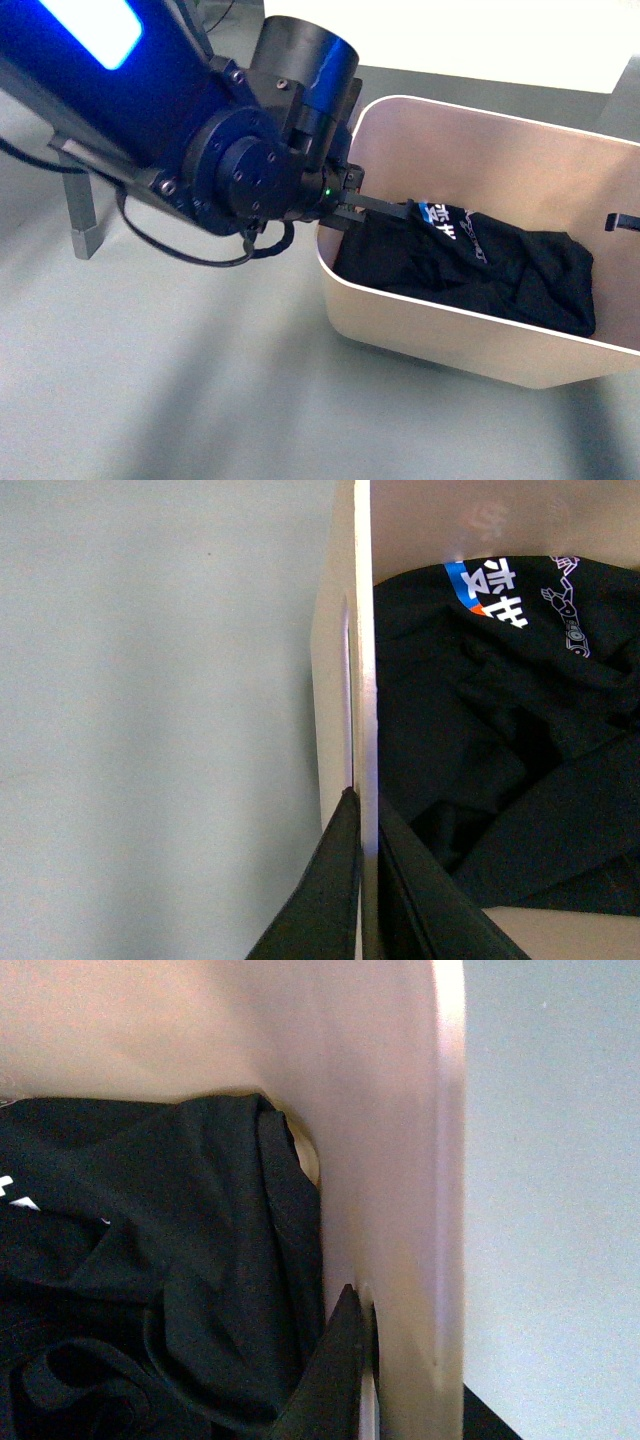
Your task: Move hamper under clothes hanger
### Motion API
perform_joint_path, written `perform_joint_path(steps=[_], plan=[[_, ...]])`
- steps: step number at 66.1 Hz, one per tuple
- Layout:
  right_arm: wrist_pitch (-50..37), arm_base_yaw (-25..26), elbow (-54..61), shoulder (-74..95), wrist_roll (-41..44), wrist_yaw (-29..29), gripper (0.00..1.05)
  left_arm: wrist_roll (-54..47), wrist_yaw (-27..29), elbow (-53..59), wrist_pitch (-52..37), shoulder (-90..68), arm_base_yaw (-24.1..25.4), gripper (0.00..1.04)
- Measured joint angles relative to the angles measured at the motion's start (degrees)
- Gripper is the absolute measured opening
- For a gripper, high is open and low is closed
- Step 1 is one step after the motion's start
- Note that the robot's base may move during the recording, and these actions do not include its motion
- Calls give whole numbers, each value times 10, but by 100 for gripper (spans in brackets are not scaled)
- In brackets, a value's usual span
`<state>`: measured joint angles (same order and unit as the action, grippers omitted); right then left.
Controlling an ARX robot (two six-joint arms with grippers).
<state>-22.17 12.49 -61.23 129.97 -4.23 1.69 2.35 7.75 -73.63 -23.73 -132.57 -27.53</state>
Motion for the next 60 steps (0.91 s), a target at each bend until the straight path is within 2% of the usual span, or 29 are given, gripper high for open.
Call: perform_joint_path(steps=[26,37,46,60], plan=[[81,-8,-95,82,1,0,3,7,44,-148,178,-88,-8,4],[85,-12,-108,99,5,0,3,14,48,-161,206,-105,-10,4],[72,-12,-108,109,11,2,5,11,44,-162,208,-108,-9,22],[18,-11,-94,103,9,13,40,6,21,-144,155,-90,-12,57]])
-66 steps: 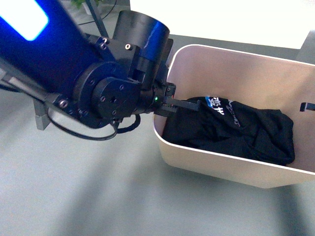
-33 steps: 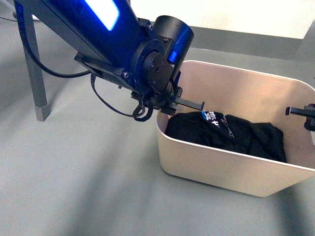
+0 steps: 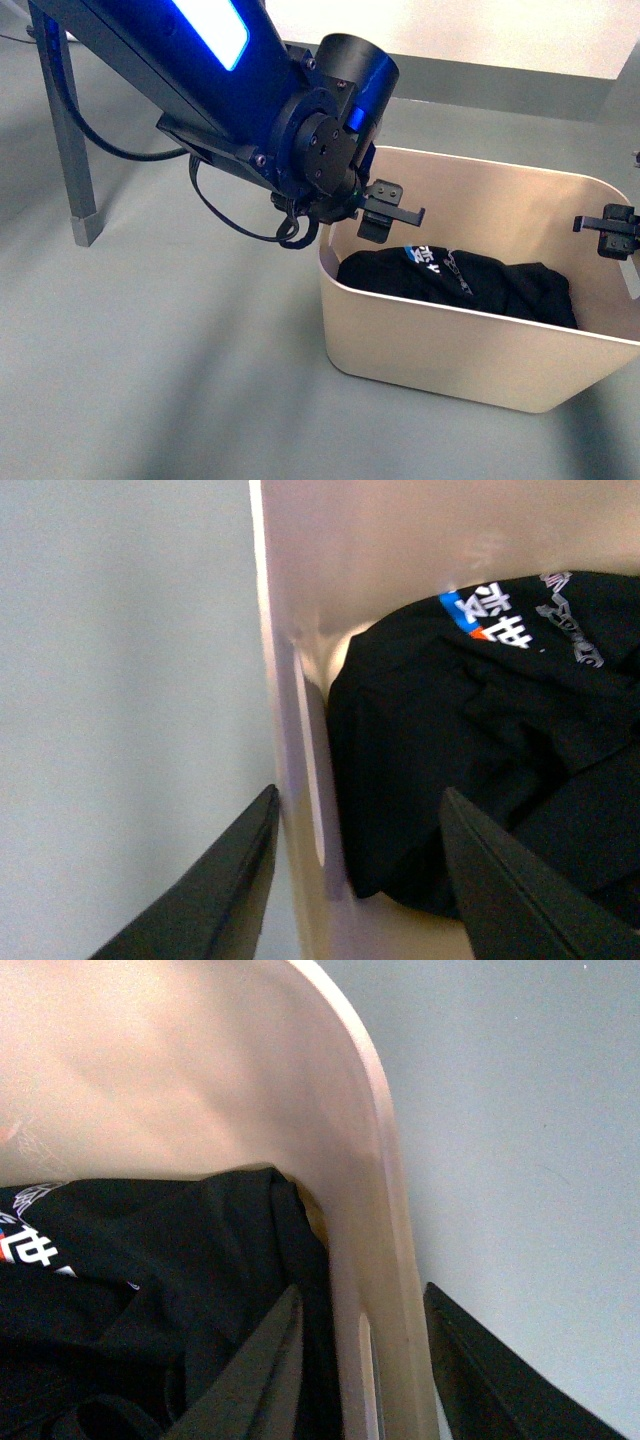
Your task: Move hamper under clothes hanger
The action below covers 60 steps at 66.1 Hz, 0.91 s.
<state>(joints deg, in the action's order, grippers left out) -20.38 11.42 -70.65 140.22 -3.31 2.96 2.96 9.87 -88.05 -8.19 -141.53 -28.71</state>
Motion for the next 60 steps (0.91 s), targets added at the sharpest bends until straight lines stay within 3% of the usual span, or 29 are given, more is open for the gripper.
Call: perform_joint_path(steps=[18,28,53,60], plan=[[-75,16,80,-74,-6,-21,81,-13,-6,63,-64,77,-11,98],[-119,26,132,-151,-19,-38,99,-20,-14,118,-102,134,-22,98],[-181,39,275,-354,-49,-72,97,-26,-26,257,-171,320,-36,98],[-186,38,288,-395,-51,-74,97,-31,7,296,-193,380,-45,97]])
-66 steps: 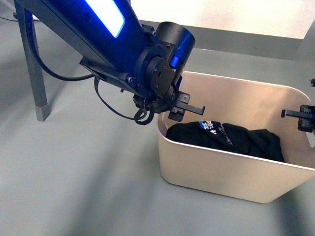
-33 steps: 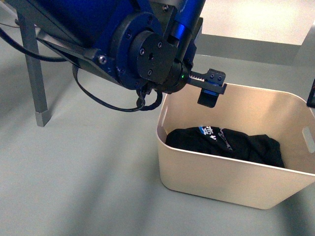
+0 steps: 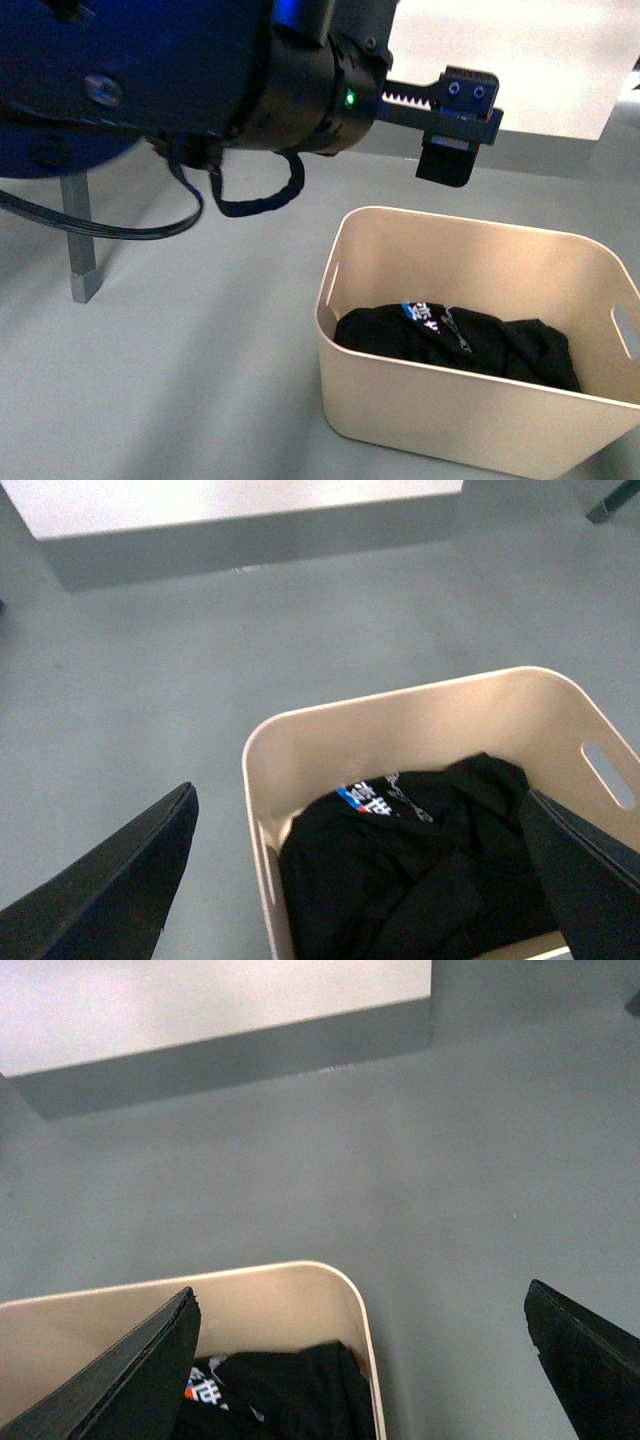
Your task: Move hamper under clothes hanger
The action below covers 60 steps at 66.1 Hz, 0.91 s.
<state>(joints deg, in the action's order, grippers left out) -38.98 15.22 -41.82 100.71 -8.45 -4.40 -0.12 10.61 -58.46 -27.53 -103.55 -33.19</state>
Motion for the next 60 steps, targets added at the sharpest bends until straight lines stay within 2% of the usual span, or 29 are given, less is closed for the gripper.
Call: perform_joint_path(steps=[2,4,8,11,15,26,32,35,37,56,59,60], plan=[[-11,0,1,-2,1,-9,96,1,40,17,-35,13,-3,93],[-66,0,15,-1,15,-41,92,1,97,45,-94,30,-3,88],[-164,-3,48,0,38,-82,83,1,161,99,-180,63,1,79],[-235,-11,88,-11,57,-85,74,1,178,154,-235,97,18,70],[-279,-25,141,-49,70,-74,60,1,163,233,-271,150,53,56],[-285,-52,210,-119,80,-57,35,2,119,336,-283,222,103,31],[-278,-66,257,-169,82,-37,14,2,80,395,-284,279,136,9],[-273,-70,271,-187,82,-30,7,3,69,412,-284,298,148,3],[-268,-76,284,-206,83,-27,1,2,59,427,-282,317,160,4],[-200,-106,356,-345,84,0,2,3,-5,510,-231,447,227,3],[-188,-115,363,-364,84,11,2,3,-11,517,-221,465,234,3],[-181,-124,367,-374,84,30,2,2,-16,521,-216,473,238,3]])
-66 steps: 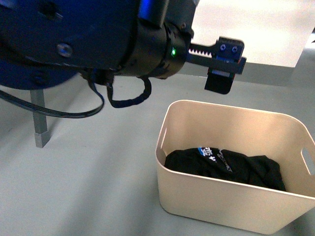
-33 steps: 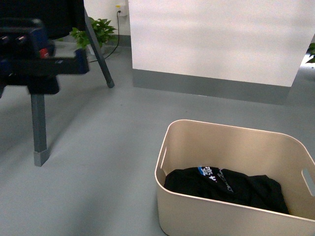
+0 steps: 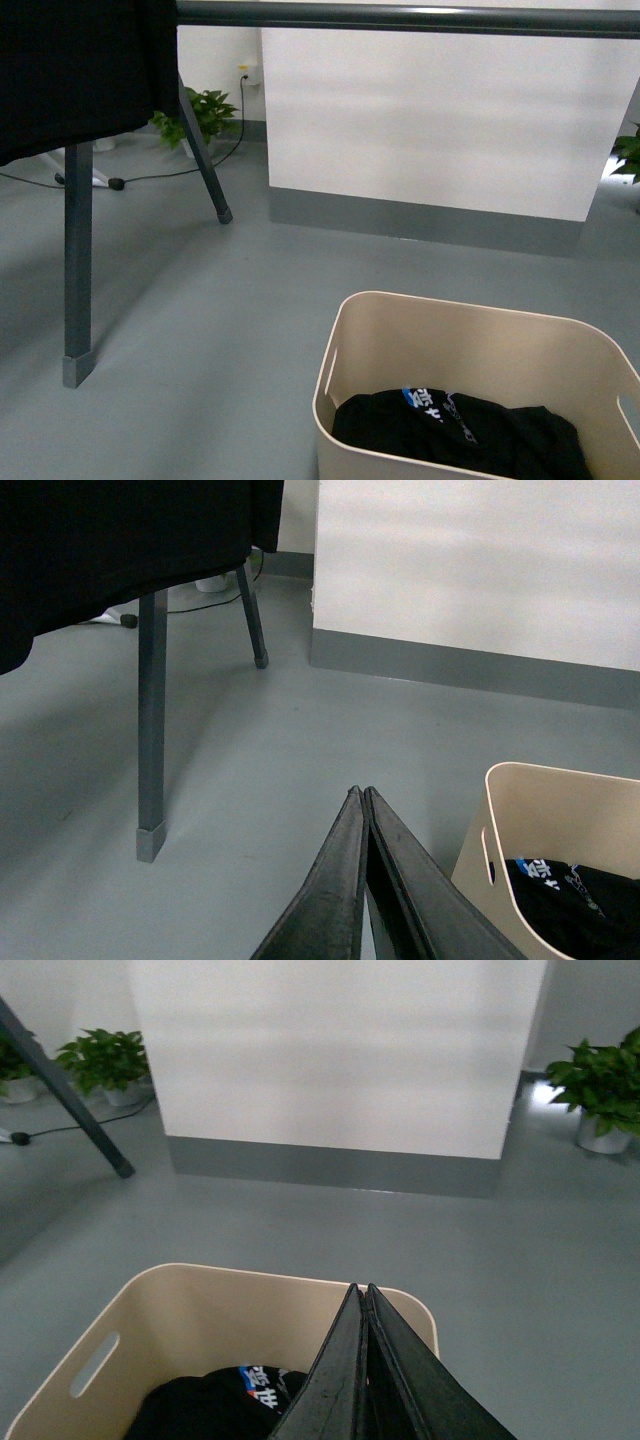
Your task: Move hamper under clothes hanger
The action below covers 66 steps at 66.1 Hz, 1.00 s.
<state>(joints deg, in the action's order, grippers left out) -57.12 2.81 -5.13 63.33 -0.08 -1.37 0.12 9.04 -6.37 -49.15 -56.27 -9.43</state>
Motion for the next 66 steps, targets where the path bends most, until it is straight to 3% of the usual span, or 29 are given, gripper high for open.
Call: perform_joint_path(steps=[9,19,23,29,66], plan=[[44,-26,17,-62,0,9,2,0,-18,34,-13,20,19,3],[102,-26,33,-137,0,13,2,0,-36,48,46,95,38,3],[133,-26,39,-174,0,13,2,0,-82,53,80,133,71,3],[165,-26,43,-212,0,13,2,0,-86,53,111,170,91,3],[345,-26,48,-407,0,13,2,0,-90,54,282,355,93,3]])
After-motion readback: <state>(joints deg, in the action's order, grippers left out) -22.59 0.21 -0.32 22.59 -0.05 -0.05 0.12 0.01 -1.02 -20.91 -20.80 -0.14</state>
